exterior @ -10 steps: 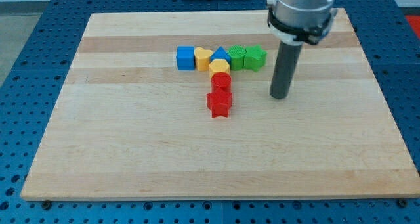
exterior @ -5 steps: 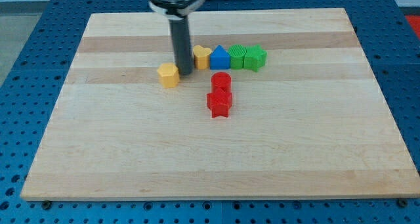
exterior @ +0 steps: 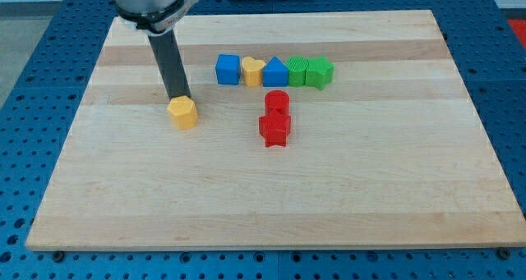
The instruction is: Push the yellow hexagon to the bottom right
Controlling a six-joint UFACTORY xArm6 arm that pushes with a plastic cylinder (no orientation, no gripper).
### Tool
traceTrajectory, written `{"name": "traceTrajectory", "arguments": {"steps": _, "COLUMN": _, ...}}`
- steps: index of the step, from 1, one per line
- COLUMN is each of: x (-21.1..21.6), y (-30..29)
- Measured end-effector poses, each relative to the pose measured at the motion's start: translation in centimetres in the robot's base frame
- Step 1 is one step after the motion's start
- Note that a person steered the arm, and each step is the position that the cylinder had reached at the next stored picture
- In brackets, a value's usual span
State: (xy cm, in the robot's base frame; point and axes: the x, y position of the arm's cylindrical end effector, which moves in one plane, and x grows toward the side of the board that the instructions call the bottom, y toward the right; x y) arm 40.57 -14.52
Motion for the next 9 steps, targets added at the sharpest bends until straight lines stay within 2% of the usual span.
{"name": "traceTrajectory", "arguments": {"steps": 5, "x": 13.7, "y": -0.1}}
{"name": "traceTrajectory", "arguments": {"steps": 6, "x": 13.8, "y": 0.3}}
{"name": "traceTrajectory", "arguments": {"steps": 7, "x": 11.9, "y": 0.6}}
{"name": "traceTrajectory", "arguments": {"steps": 9, "x": 12.9, "y": 5.7}}
